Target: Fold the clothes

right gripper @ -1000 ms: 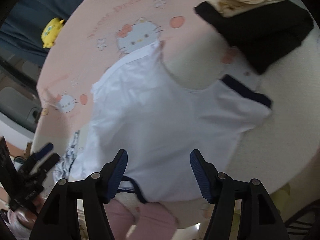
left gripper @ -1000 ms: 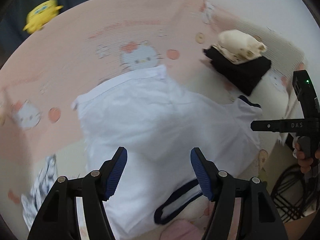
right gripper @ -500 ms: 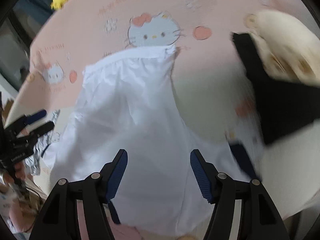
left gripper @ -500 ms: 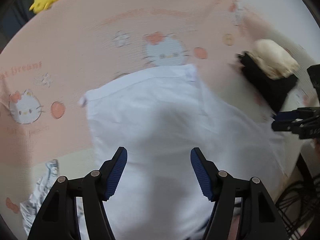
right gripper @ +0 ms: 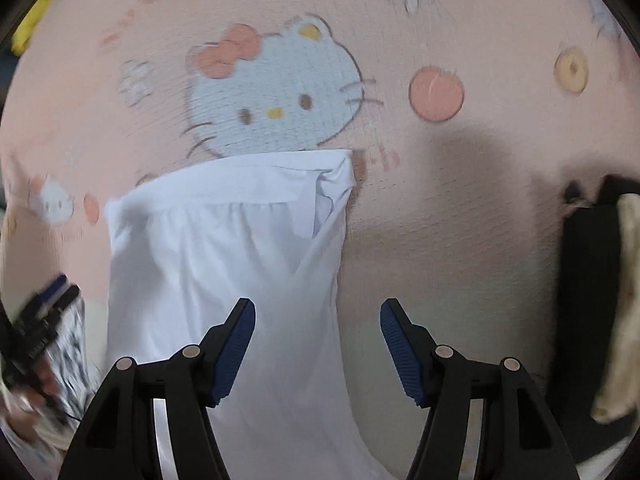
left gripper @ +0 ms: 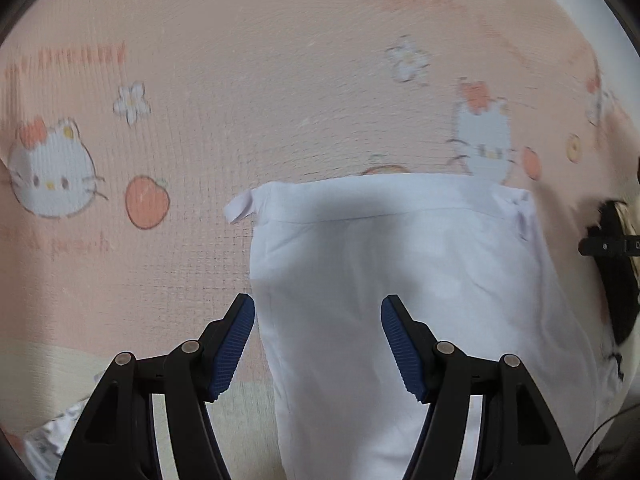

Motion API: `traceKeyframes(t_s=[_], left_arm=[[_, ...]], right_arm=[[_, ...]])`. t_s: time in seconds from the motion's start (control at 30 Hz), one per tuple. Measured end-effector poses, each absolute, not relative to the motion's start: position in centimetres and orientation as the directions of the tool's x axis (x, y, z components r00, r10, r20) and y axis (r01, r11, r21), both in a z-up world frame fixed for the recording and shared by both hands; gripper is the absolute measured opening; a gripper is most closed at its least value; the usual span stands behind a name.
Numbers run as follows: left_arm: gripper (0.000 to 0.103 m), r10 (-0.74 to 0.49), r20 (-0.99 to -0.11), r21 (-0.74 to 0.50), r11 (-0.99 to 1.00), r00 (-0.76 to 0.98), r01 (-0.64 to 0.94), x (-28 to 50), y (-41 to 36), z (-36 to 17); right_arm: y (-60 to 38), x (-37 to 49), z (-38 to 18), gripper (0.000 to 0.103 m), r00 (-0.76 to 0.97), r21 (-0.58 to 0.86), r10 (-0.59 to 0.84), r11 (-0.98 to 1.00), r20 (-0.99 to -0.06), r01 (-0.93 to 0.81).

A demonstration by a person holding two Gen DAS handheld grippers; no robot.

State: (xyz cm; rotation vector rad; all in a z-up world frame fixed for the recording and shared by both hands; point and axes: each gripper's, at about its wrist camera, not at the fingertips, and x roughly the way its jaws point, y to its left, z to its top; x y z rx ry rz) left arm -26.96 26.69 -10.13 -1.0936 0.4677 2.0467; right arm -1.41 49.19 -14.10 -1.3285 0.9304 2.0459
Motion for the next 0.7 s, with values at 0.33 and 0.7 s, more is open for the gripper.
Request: traceKeyframes(t_s=[0.33, 0.7], left_arm=[[0.064, 0.469, -0.832, -0.145, -0.7, -0.296, -0.7, -31.7, 27.4, -13.3], [0.064, 0.493, -0.825, -0.233, -0.743, -0.277, -0.627, -35.4, 27.3, -16.0]], right_arm=[[51.3, -4.2, -16.0, 0.064, -0.402, 0.2, 0.134, -0.7, -0.906, -0.686], [51.7, -6.5, -19.0, 0.039, -0.366, 0.063, 0.207, -0.795, -0.907, -0.603]])
